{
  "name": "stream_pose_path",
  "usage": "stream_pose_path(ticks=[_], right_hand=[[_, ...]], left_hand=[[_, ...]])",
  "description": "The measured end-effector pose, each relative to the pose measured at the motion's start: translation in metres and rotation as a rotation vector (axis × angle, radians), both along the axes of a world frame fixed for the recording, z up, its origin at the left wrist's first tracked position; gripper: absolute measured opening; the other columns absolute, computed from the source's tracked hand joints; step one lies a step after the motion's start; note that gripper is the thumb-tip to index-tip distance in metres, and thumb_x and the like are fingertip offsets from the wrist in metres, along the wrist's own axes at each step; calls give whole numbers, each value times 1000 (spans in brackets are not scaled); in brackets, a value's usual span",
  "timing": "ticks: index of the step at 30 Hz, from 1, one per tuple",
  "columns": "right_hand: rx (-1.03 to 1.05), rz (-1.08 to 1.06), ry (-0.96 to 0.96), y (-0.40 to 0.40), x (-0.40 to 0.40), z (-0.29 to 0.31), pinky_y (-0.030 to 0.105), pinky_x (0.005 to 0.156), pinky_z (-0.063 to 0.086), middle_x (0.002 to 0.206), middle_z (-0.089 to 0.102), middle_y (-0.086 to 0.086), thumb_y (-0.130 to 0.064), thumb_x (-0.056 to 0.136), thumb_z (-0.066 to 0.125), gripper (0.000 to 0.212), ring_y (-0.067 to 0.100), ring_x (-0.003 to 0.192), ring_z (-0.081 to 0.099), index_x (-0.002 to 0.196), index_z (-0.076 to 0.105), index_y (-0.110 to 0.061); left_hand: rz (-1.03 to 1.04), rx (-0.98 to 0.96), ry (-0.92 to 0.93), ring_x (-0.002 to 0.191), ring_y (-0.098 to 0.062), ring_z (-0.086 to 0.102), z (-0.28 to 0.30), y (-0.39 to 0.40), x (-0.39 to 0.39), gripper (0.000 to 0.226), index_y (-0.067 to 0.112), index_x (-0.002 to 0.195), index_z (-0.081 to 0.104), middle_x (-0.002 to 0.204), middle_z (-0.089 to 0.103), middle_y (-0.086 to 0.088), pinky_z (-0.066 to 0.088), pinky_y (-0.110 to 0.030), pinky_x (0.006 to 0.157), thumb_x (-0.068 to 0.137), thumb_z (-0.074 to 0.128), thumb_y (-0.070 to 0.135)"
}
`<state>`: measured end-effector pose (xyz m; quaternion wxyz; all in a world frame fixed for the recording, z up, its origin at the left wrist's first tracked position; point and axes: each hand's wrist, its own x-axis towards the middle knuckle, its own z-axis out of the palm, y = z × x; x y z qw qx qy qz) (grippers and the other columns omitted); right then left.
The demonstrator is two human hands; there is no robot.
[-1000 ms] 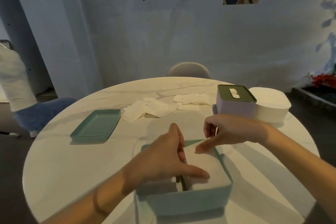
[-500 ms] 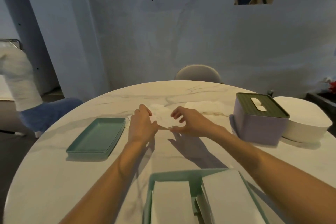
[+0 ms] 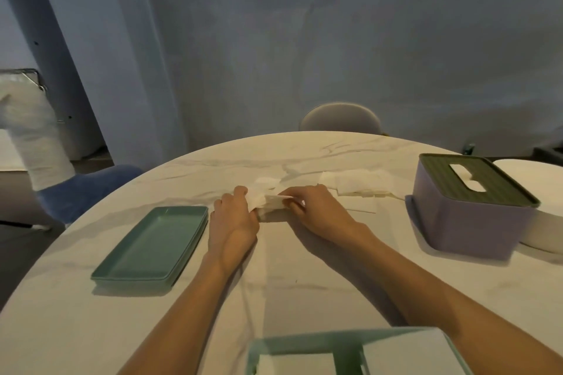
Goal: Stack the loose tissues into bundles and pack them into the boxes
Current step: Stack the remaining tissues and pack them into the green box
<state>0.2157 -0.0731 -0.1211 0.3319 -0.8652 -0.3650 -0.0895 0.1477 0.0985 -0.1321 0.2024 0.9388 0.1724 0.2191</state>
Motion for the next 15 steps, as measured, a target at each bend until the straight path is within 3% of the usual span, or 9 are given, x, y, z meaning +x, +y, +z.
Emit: stream_pose_path(ticks=[2, 4, 7, 9, 12, 15], right_hand=[[12, 22, 34, -6, 0, 8, 31, 83, 51, 110, 75, 1, -15, 101, 56, 24, 17, 94, 65, 112, 77, -18], [-25, 40, 26, -12, 6, 12, 32, 74, 47, 99, 74, 4, -15, 100, 56, 20, 21, 85, 63, 102, 76, -13], [-47, 13, 22, -17, 16, 19, 30, 73, 38, 90, 69, 0, -15, 101, 55, 19, 21, 80, 56, 92, 72, -15], [-1, -29, 42, -17, 20, 25, 29, 78, 42, 97, 69, 0, -20, 103, 54, 22, 20, 86, 59, 105, 76, -14], [108, -70, 65, -19, 20, 37, 21, 75, 43, 99, 65, -1, -23, 106, 50, 25, 19, 88, 59, 107, 72, -11], [264, -45, 138, -21, 16, 55, 27, 75, 54, 98, 68, 1, -26, 106, 49, 25, 22, 90, 63, 102, 69, -13]], left_hand=[[-66, -10, -17, 107, -31, 58, 1, 4, -1, 32, 23, 131, 57, 119, 65, -7, 49, -40, 84, 103, 53, 38], [-133, -22, -26, 101, -33, 62, 1, 9, -3, 42, 25, 124, 65, 112, 70, -7, 53, -46, 87, 101, 41, 51], [-178, -104, -93, 98, -33, 64, 7, 6, -9, 43, 19, 120, 69, 109, 72, -8, 52, -47, 92, 110, 34, 41], [-167, -223, -176, 102, -26, 63, 15, 0, -18, 41, 14, 127, 66, 115, 69, -4, 49, -38, 95, 112, 35, 35], [-114, -746, -352, 101, -20, 64, 28, -10, -28, 32, 26, 120, 61, 117, 67, 0, 54, -39, 94, 111, 36, 43], [-101, -1253, -404, 90, -22, 70, 39, -10, -33, 41, 12, 122, 64, 105, 74, -7, 56, -33, 72, 111, 37, 41]])
